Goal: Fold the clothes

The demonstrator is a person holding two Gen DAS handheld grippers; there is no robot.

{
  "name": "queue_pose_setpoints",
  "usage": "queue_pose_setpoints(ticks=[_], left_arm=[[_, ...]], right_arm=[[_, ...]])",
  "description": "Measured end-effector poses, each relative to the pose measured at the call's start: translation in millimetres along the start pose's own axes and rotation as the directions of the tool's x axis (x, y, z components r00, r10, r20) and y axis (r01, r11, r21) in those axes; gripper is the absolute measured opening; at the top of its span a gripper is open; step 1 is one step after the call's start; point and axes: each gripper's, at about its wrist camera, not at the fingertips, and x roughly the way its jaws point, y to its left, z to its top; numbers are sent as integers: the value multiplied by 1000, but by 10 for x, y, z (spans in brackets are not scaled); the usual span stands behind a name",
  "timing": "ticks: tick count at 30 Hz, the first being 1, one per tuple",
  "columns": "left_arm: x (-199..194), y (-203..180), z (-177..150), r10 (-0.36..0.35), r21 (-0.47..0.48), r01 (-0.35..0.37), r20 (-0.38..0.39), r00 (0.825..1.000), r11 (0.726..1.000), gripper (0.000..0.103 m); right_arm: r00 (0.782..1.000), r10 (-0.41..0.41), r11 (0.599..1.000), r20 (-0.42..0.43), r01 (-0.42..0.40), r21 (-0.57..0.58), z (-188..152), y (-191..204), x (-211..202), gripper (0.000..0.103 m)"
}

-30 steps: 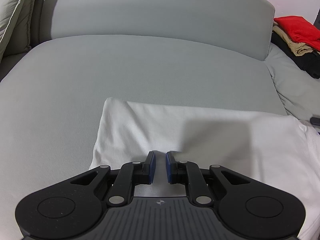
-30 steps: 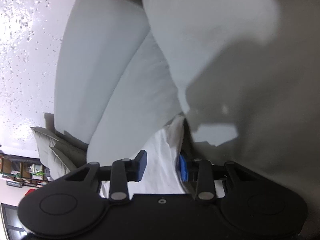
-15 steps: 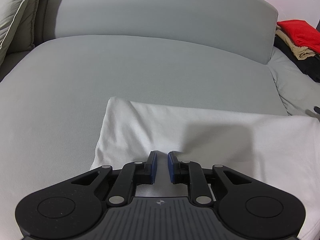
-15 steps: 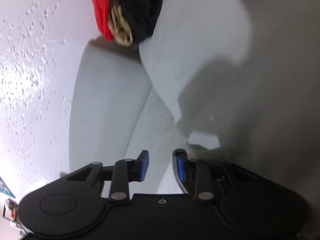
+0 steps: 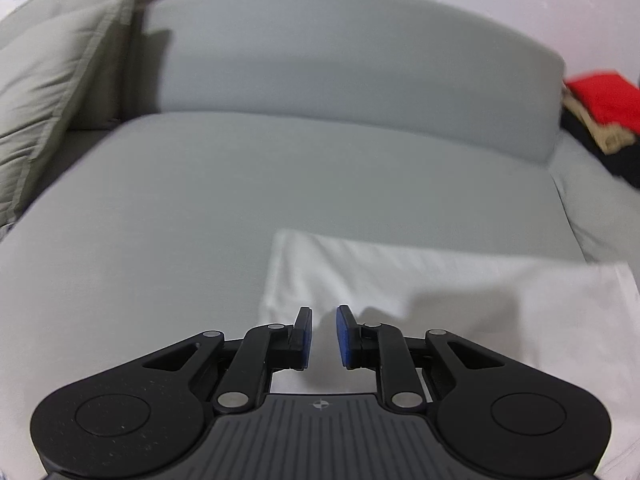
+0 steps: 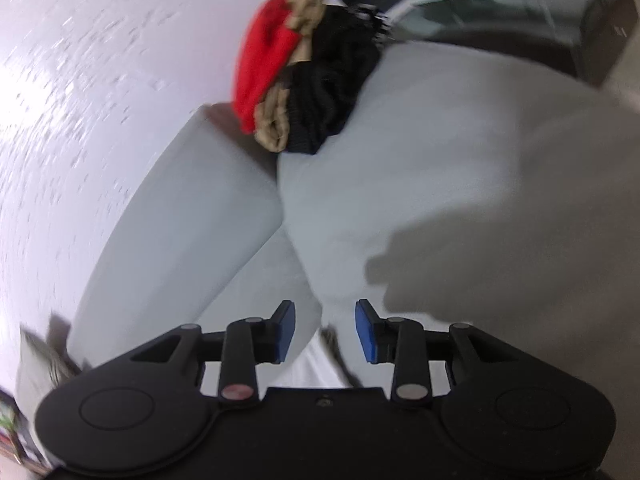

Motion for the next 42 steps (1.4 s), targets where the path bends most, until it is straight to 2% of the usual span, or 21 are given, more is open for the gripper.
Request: queue_pose_setpoints(ticks=[1,3,6,9,11,12,14,15,17,18,20,21,22,23,25,27,31,33,37,39,42], left_arm=[[-7,4,20,1,-4,-1,12,1000,1000,6],[20,-39,79,-7,-4,7,24,1000,1000,2],[170,-332,183,-64,31,63,28,998,998,2],[383,-704,222,-123,101,120,25,992,988,4],[562,-898,202,-144,142,140,17,989,980,10],[666,-945,180,-122,155,118,18,992,981,12],[900,-869,171,4,128,-6,16,1000,992,12],[988,-763,173,69,87,-70,19,997,994,12],[1075,-473,189,167,-34,-166,21,986,985,12],[1079,-342,207,182,-96,-179,18,983,979,12],[1056,-239,245,289,-124,-283,27,957,951,11],[1071,-230,254,375,-98,-372,22,927,923,8],[1086,-222,263,460,-70,-458,20,888,886,6],[1100,-164,263,476,-65,-475,-6,880,878,8],[1061,-85,279,460,-46,-461,-30,887,886,10],[957,-82,287,468,4,-468,-39,883,884,10],[384,-19,220,304,-43,-304,0,953,952,13],[89,-91,197,229,-34,-227,56,972,973,14],[-595,-172,43,126,44,-134,145,981,990,14],[-870,-224,-36,74,82,-89,168,983,993,18],[-986,-193,-160,33,90,-45,128,991,995,25]], right_arm=[[1000,-11,999,-1,11,-33,-49,59,-15,20],[999,-31,996,-17,30,-82,-130,229,151,11],[997,-23,993,-78,14,-115,-325,411,401,11],[988,31,984,-150,-56,-166,-523,575,751,11],[975,75,974,-207,-117,-197,-636,651,992,12],[968,90,968,-234,-140,-207,-686,675,1111,12],[963,52,974,-266,-107,-198,-716,570,1335,9],[970,35,978,-239,-82,-191,-696,483,1371,0],[991,-27,982,-133,2,-190,-603,319,1327,0],[993,-92,977,-73,76,-200,-565,245,1284,0],[993,-115,973,-19,108,-205,-496,123,1213,0],[988,-149,959,25,151,-241,-507,174,1168,0],[981,-182,942,71,195,-275,-518,225,1123,0],[970,-212,921,118,239,-306,-529,276,1078,0],[947,-264,891,181,311,-331,-520,329,994,0],[945,-278,898,171,319,-304,-462,335,888,0],[944,-264,919,197,308,-246,-330,389,439,6],[948,-241,930,209,287,-230,-316,390,64,8],[952,-190,940,238,247,-235,-307,496,-532,16],[961,-160,952,226,211,-221,-345,524,-778,21],[978,-125,965,169,160,-208,-448,511,-1004,27]])
